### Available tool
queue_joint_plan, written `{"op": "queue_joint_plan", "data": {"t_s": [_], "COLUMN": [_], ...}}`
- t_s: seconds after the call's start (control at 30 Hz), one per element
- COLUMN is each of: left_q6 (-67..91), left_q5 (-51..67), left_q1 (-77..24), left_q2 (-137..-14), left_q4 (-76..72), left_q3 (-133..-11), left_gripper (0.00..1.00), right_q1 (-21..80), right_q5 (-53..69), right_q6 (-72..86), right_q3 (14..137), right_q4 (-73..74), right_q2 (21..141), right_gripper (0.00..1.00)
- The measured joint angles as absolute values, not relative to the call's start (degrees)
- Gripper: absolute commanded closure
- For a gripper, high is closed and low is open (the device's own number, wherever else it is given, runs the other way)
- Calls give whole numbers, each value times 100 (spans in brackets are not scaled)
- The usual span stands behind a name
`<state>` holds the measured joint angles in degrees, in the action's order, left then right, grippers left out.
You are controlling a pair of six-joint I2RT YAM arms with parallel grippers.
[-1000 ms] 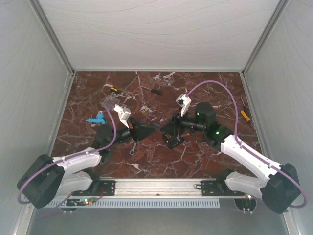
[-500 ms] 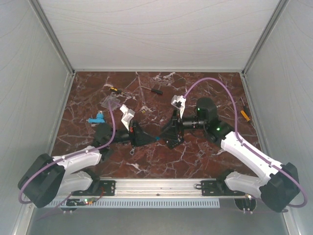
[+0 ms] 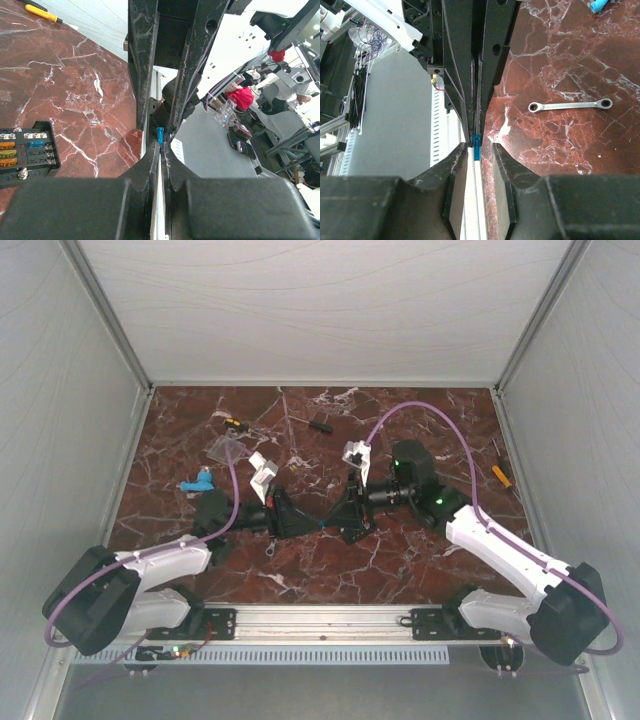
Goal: Snap on the fuse box
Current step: Pick up the fuse from the center of the board.
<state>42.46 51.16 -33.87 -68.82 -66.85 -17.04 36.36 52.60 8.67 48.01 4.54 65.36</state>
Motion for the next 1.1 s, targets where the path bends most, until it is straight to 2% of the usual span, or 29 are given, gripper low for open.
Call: {"op": "queue_joint_plan", "data": {"t_s": [0.27,0.63,0.73,0.87,0.9,1.03,1.1], "left_q6": [4342,4525,4554,4567,4567,4539,4515], "left_q5": [5118,5140,5144,5144,5140,5011,4836], "left_q1": [-3387,-3387,-3387,-3387,-3387,-3387,-3387], "left_q2": [-6963,-7120,-7122,-7124,-7124,-7124,-7122], "left_q4": [-6722,-6869,-6910,-6908,-6904,-6761,-6591], "left_q3": [-1708,-1750,-1750,-1750,-1752,-1750,-1750], "left_gripper": [100,100,100,100,99,80,78], "right_q1": [3704,3734,3739,3739,3739,3741,3747], "right_q5": [5280,5297,5299,5288,5275,5057,4759], "right_q6": [816,766,725,681,674,631,609], "right_q3": [4882,4888,4895,4895,4895,4897,4897], "right_q4": [482,493,506,537,539,652,834], "right_q2": [6573,6646,6646,6646,6643,6615,6563], "right_gripper": [90,92,100,100,100,100,100]}}
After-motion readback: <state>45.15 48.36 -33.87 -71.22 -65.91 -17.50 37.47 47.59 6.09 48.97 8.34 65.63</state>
